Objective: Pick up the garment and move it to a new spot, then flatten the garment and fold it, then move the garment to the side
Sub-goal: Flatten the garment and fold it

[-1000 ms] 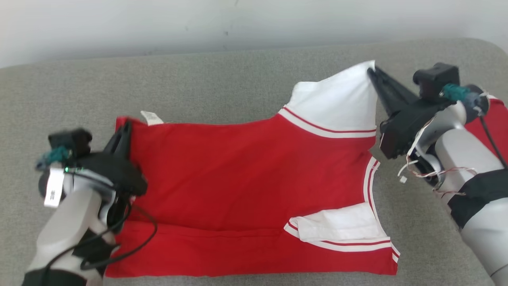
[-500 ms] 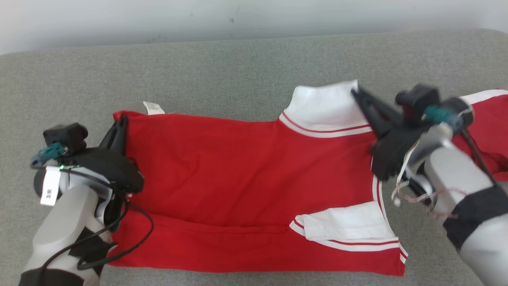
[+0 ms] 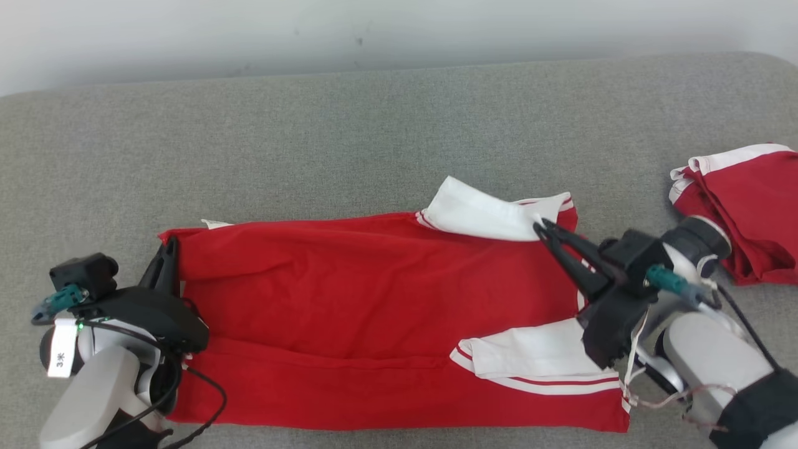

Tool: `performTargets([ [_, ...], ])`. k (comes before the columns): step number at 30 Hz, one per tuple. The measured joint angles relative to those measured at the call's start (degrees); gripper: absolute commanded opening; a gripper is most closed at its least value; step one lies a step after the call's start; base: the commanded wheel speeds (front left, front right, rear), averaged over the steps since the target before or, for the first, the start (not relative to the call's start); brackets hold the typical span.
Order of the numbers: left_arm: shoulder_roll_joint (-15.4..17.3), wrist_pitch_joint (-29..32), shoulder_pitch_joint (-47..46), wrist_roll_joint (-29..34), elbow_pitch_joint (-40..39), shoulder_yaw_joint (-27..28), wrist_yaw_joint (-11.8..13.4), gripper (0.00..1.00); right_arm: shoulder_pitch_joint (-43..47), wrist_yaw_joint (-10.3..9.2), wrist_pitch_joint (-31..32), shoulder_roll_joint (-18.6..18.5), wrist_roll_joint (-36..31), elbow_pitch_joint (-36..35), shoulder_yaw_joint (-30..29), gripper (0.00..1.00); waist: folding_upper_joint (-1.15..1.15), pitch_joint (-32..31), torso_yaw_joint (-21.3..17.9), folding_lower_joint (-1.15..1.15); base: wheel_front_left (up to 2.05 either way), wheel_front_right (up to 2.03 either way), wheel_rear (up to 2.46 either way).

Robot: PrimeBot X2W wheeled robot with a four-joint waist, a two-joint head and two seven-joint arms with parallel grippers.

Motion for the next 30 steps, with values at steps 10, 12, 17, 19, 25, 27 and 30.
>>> performTargets([
  [10, 0.0, 0.0, 2.8, -0.3, -3.2, 2.6, 0.6, 0.00, 7.3, -4.75, -0.2, -2.1, -1.5, -8.4, 0.2, 0.00, 0.00, -0.5, -0.4, 0.00, 0.00, 0.00, 0.00],
  [12, 0.0, 0.0, 3.9, -0.5, -4.6, 3.6, 0.5, 0.00, 9.3, -6.22, 0.3, -2.6, -1.4, -10.0, -0.4, 0.00, 0.00, -0.6, -0.6, 0.00, 0.00, 0.00, 0.00],
  [17, 0.1, -0.1, 6.2, -0.5, -7.4, 5.1, 0.5, 0.00, 14.7, -8.99, 0.8, -4.2, -1.0, -12.6, -1.4, 0.00, 0.01, -0.7, -0.8, -0.01, 0.00, 0.00, 0.00],
  [19, 0.2, -0.1, 7.2, -0.5, -8.0, 5.7, 0.6, 0.00, 16.6, -9.91, 0.9, -4.3, -0.6, -13.7, -1.8, 0.00, 0.01, -0.7, -0.8, 0.00, 0.00, 0.00, 0.00],
  [25, 0.3, -0.1, 9.1, -0.4, -10.2, 7.5, 1.0, 0.00, 19.1, -10.46, 2.0, -4.7, -0.2, -16.2, -2.0, 0.00, 0.01, -0.7, -1.3, 0.00, 0.00, 0.00, 0.00],
  [27, 0.2, -0.1, 9.3, -0.3, -11.0, 8.0, 1.0, 0.00, 19.8, -10.91, 2.3, -4.7, -0.1, -17.1, -2.4, 0.00, 0.01, -0.7, -1.4, 0.00, 0.00, 0.00, 0.00],
  [30, 0.2, -0.1, 9.4, 0.2, -12.3, 8.4, 1.1, 0.00, 21.9, -11.44, 3.3, -5.1, 0.8, -18.2, -3.4, 0.00, 0.01, -0.6, -1.5, 0.00, 0.00, 0.00, 0.00],
])
